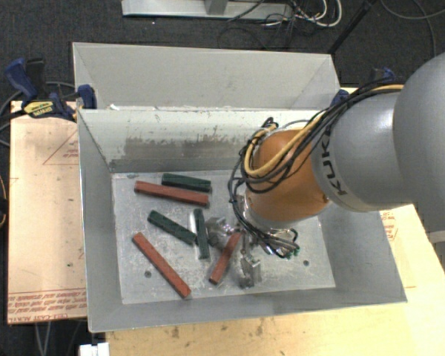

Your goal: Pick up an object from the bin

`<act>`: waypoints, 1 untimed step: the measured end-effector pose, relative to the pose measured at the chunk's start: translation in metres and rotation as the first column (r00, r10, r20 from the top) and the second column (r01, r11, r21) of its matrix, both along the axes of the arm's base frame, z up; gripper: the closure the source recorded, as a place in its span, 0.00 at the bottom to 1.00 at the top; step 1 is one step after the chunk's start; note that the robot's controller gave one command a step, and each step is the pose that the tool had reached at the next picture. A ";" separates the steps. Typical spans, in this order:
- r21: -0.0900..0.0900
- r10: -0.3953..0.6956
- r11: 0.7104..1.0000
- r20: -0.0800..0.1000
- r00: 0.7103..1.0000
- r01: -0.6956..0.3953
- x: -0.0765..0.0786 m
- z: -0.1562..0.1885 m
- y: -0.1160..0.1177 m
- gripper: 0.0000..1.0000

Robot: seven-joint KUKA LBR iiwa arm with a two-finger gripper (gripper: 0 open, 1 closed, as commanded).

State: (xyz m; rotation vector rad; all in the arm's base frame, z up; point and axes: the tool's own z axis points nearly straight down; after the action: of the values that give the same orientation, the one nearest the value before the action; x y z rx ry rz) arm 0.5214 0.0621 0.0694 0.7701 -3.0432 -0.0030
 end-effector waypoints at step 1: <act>0.000 0.001 1.000 0.004 1.000 -0.001 0.002 0.001 0.000 1.00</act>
Offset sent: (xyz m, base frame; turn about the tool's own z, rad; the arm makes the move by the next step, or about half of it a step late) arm 0.0000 0.0000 0.0000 0.0000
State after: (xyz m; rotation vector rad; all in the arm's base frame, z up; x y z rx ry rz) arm 0.5229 0.0620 0.0700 0.7723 -3.0461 -0.0012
